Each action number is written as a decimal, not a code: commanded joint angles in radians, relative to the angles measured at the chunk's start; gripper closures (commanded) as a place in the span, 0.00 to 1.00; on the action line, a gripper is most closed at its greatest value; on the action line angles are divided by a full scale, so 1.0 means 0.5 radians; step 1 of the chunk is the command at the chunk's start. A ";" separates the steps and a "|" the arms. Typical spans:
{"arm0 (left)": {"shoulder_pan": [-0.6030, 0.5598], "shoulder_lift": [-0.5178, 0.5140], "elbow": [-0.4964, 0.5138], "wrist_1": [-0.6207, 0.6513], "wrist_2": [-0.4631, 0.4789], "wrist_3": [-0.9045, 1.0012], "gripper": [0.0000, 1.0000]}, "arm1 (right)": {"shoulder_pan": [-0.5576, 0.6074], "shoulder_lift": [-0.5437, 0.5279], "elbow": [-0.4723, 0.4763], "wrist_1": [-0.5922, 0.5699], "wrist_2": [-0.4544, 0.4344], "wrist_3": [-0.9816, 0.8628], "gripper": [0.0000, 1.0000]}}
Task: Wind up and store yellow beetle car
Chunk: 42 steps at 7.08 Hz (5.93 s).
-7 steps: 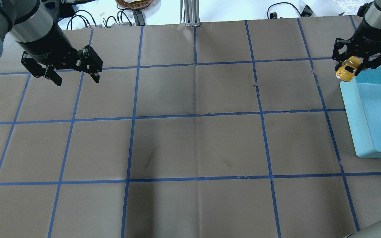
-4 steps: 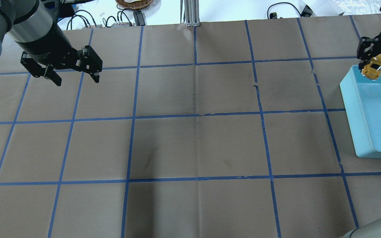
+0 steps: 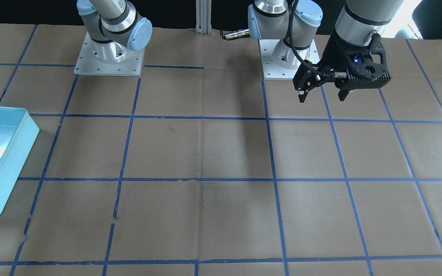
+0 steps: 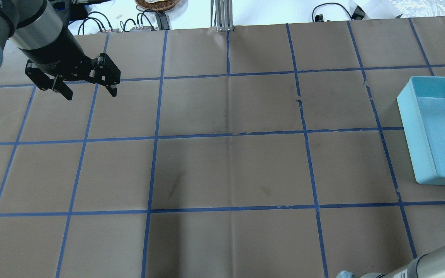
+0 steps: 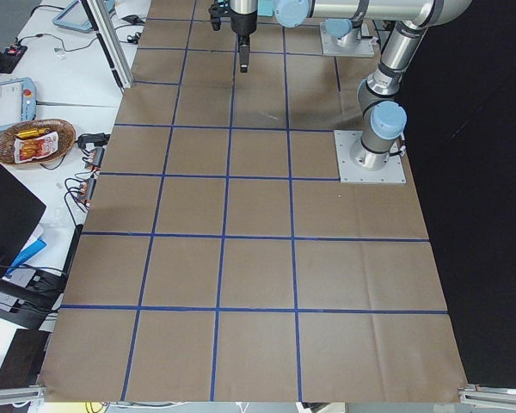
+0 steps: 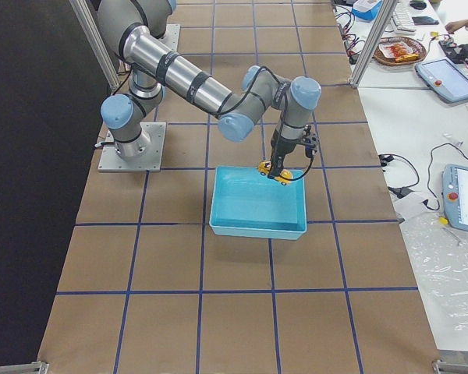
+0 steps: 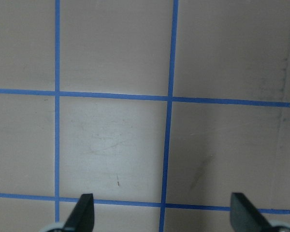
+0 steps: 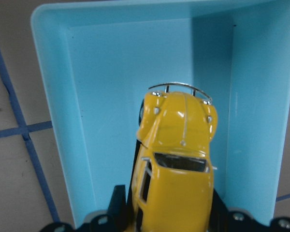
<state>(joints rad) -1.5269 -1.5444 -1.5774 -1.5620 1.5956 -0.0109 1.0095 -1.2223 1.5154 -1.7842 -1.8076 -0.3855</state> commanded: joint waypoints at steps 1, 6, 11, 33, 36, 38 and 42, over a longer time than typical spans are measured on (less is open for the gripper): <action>-0.002 -0.004 -0.002 -0.002 -0.001 -0.003 0.00 | -0.031 0.134 0.016 -0.085 -0.069 -0.008 0.89; -0.005 -0.001 -0.005 -0.002 0.006 -0.018 0.00 | -0.116 0.144 0.497 -0.591 -0.091 -0.131 0.89; -0.008 0.002 -0.021 -0.005 -0.001 -0.018 0.00 | -0.138 0.150 0.531 -0.708 -0.073 -0.223 0.71; -0.002 0.064 -0.110 0.016 -0.001 -0.006 0.00 | 1.023 -0.734 0.188 -0.270 -0.033 1.805 0.01; 0.010 0.067 -0.106 0.013 -0.001 -0.003 0.00 | 1.187 -0.728 0.175 0.232 0.104 2.217 0.01; 0.013 0.064 -0.106 0.016 -0.001 -0.003 0.00 | 1.267 -0.694 0.166 0.233 0.469 1.620 0.01; 0.013 0.064 -0.106 0.016 -0.001 -0.003 0.00 | 1.270 -0.669 0.157 0.240 0.495 1.478 0.01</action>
<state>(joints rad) -1.5208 -1.5125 -1.6296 -1.5539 1.5953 -0.0116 1.6451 -1.5594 1.5976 -1.6632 -1.5612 0.4006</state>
